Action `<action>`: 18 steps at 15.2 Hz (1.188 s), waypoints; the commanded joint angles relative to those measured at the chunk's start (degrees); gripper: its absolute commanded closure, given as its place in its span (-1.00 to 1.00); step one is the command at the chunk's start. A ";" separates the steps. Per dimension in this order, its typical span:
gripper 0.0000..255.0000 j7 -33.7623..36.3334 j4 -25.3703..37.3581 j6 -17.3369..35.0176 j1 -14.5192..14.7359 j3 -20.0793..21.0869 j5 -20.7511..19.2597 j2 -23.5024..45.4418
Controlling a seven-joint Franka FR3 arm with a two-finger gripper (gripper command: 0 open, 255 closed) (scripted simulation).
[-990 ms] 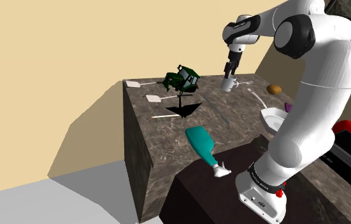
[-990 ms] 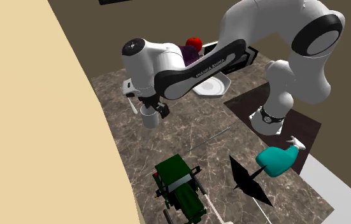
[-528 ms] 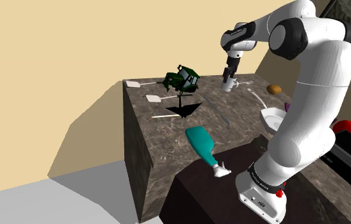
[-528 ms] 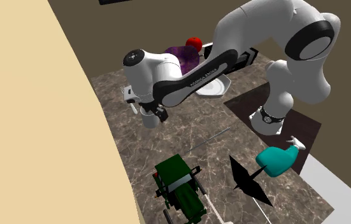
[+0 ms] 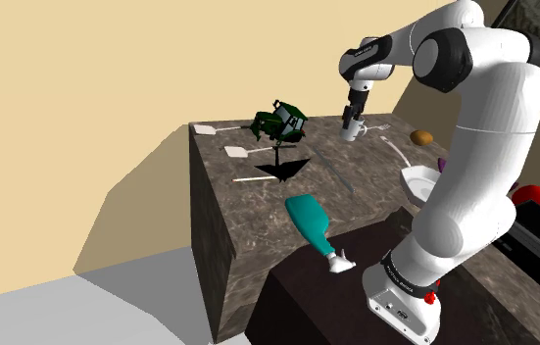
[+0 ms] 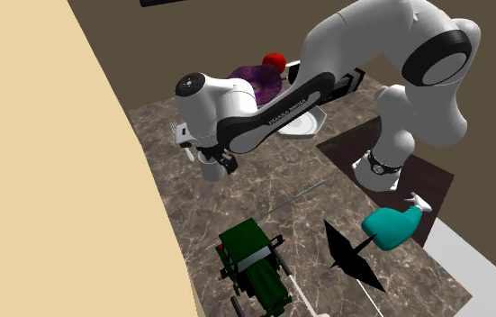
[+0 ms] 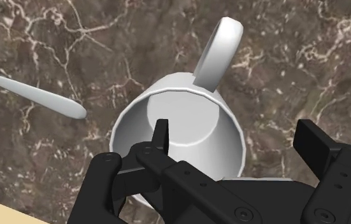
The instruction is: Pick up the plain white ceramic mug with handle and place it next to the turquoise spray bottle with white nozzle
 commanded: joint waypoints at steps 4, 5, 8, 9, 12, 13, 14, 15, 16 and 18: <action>1.00 0.00 0.00 0.00 0.00 0.00 0.00 0.00; 1.00 0.00 0.00 0.00 0.00 0.00 0.00 0.00; 1.00 0.00 0.00 0.00 0.00 0.00 0.00 0.00; 1.00 0.00 0.00 0.00 0.00 0.00 0.00 0.00; 1.00 0.03 0.64 -1.27 0.10 -0.13 -0.25 -0.67; 1.00 0.05 0.98 -1.91 0.14 -0.20 -0.37 -0.99; 1.00 0.05 1.37 -2.57 0.17 -0.25 -0.48 -1.28; 1.00 0.06 1.75 -3.22 0.21 -0.31 -0.59 -1.58; 1.00 0.06 2.14 -3.88 0.24 -0.37 -0.70 -1.86; 1.00 0.06 2.97 -5.21 0.30 -0.47 -0.90 -2.40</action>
